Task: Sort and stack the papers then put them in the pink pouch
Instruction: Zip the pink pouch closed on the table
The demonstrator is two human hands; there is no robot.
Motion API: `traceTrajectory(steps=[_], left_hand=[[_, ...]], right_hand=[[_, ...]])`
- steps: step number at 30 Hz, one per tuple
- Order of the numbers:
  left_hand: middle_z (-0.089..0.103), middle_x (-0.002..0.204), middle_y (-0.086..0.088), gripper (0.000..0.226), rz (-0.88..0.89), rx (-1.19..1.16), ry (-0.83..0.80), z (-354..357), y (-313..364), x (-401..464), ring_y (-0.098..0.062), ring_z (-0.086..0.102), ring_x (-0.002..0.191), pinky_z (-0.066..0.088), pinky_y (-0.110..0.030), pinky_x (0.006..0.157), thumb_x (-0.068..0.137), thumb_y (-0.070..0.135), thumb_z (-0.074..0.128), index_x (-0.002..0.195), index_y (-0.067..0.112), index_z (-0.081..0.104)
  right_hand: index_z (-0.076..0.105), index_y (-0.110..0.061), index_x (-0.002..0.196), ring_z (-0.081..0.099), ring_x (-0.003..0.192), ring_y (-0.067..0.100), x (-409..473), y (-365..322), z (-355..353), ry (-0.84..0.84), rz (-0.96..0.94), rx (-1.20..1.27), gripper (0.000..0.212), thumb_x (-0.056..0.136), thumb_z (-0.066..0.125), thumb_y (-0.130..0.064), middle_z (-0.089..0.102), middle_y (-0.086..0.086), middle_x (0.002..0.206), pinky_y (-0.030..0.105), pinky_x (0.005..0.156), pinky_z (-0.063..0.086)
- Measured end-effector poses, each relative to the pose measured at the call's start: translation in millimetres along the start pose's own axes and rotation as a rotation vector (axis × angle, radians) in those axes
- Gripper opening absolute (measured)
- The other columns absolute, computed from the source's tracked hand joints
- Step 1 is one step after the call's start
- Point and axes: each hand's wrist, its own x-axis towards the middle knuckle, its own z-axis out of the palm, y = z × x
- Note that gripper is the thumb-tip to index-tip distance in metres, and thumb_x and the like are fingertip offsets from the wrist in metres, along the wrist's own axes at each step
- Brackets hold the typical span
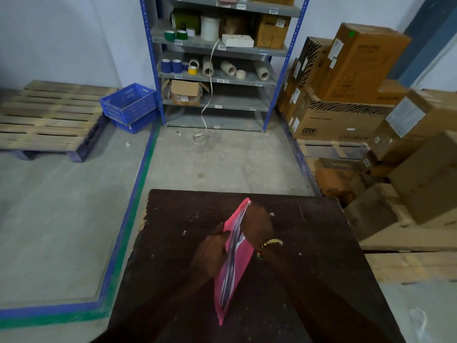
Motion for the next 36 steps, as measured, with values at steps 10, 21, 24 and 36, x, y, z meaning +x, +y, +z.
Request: traceTrajectory(steps=[10, 21, 24, 36], left_hand=[[0.072, 0.119, -0.01, 0.036, 0.019, -0.122, 0.163, -4, -2, -7, -0.019, 0.07, 0.105, 0.053, -0.03, 0.097, 0.106, 0.019, 0.046, 0.136, 0.005, 0.059], [0.05, 0.152, 0.003, 0.056, -0.006, -0.221, 0.118, 24, 16, -6, -0.014, 0.048, 0.139, 0.039, -0.032, 0.116, 0.105, 0.034, 0.043, 0.159, 0.025, 0.029], [0.046, 0.156, 0.005, 0.062, 0.046, -0.233, 0.107, 27, 17, -5, -0.009, 0.048, 0.139, 0.035, -0.022, 0.114, 0.103, 0.03, 0.045, 0.161, 0.026, 0.022], [0.063, 0.141, 0.011, 0.062, 0.183, -0.279, 0.08, 29, -4, 12, -0.009, 0.066, 0.117, 0.047, -0.023, 0.104, 0.093, 0.078, 0.019, 0.152, 0.06, 0.01]], right_hand=[[0.016, -0.014, 0.165, 0.067, 0.125, 0.031, -40, 10, -23, -0.008, 0.117, 0.205, 0.098, 0.094, 0.067, -0.059, 0.059, 0.014, 0.147, 0.039, 0.095, 0.055], [0.012, -0.019, 0.166, 0.052, 0.142, 0.03, -43, -2, 3, 0.018, 0.182, 0.464, 0.073, 0.108, 0.036, -0.056, 0.04, 0.01, 0.164, 0.045, 0.11, 0.046], [0.01, -0.025, 0.167, 0.042, 0.15, 0.028, -35, 0, 5, 0.025, 0.143, 0.556, 0.073, 0.107, 0.038, -0.058, 0.031, 0.006, 0.169, 0.045, 0.117, 0.04], [0.039, -0.025, 0.16, 0.065, 0.129, 0.019, 29, 21, -13, 0.026, -0.164, 0.403, 0.067, 0.101, 0.068, -0.034, 0.068, 0.003, 0.141, 0.036, 0.114, 0.048]])
